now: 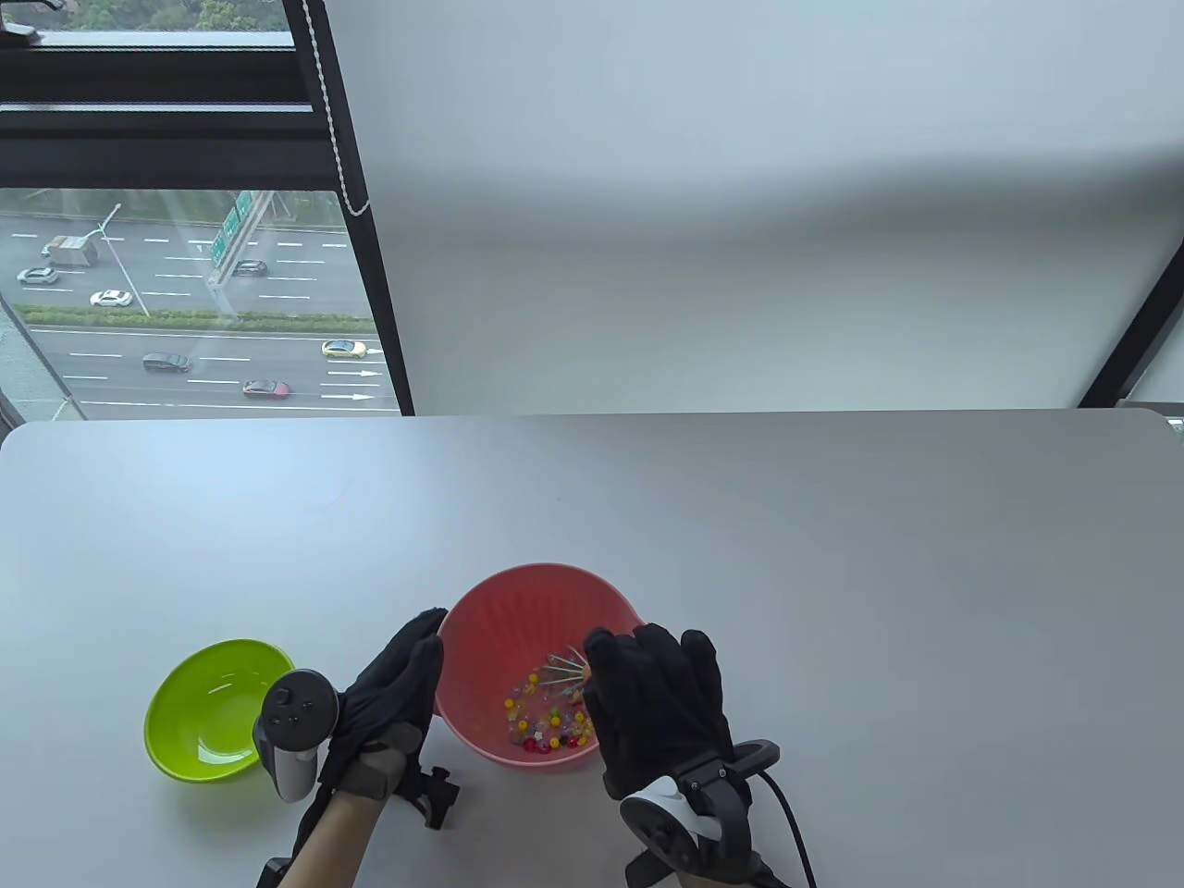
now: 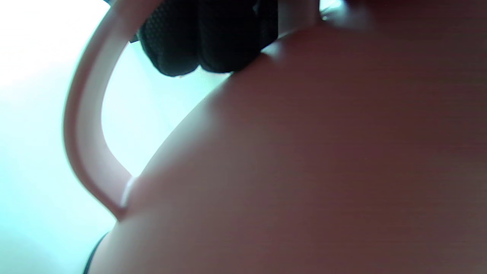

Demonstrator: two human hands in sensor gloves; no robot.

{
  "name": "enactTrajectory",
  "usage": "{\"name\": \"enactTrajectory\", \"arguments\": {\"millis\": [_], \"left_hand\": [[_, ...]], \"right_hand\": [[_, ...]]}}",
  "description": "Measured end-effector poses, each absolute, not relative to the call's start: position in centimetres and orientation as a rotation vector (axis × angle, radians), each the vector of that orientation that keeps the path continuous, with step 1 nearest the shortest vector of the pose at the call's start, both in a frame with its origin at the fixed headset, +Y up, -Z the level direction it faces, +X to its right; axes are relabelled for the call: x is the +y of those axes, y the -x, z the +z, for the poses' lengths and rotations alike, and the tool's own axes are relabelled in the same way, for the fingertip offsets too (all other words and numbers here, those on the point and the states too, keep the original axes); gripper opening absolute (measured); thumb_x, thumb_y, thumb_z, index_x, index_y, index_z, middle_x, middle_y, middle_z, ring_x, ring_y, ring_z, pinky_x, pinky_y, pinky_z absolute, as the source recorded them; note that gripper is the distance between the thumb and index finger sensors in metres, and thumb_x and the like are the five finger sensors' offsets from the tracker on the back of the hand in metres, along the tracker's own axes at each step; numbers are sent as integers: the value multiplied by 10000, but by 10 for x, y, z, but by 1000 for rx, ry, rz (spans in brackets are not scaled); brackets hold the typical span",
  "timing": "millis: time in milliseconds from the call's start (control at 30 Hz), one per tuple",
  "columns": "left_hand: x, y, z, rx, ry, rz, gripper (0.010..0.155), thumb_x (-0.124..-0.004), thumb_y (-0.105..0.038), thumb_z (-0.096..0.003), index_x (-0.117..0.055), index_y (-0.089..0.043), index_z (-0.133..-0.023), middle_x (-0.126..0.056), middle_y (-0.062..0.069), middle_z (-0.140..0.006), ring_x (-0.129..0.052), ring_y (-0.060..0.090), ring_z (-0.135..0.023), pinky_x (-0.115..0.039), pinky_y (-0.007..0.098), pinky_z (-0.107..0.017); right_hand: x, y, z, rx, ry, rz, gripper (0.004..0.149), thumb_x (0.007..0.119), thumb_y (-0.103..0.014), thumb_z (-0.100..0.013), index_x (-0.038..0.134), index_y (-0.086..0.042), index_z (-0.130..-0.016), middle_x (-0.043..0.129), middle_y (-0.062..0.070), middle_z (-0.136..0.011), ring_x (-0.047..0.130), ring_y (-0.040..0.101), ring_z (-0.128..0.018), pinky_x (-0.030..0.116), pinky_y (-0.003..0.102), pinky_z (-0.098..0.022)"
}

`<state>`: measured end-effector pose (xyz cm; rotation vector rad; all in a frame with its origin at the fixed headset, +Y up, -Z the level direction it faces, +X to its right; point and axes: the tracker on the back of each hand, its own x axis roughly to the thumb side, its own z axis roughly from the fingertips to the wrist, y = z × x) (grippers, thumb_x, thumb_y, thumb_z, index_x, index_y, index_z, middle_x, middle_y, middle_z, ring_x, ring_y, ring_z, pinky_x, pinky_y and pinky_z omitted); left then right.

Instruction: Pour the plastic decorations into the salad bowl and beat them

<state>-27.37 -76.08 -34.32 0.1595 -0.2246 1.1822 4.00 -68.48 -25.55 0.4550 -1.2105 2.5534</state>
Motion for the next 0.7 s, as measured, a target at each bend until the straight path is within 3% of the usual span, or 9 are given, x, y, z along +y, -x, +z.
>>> {"name": "enactTrajectory", "arguments": {"millis": [400, 700], "left_hand": [[-761, 274, -343, -225, -159, 1182, 652, -571, -638, -579, -669, -197, -1049, -849, 29, -747, -829, 360, -764, -498, 606, -744], [-761, 274, -343, -225, -159, 1182, 652, -571, -639, -578, -669, -197, -1048, -849, 30, -746, -829, 360, -764, -499, 607, -743]], "right_hand": [[-683, -46, -255, -1201, -425, 2492, 593, 541, -531, -626, 294, -353, -1134, 726, -111, -909, 599, 236, -957, 336, 513, -799], [-689, -40, -258, -1103, -450, 2480, 608, 577, -573, -614, 346, -342, -1128, 763, -138, -901, 666, 205, -937, 390, 511, -801]]}}
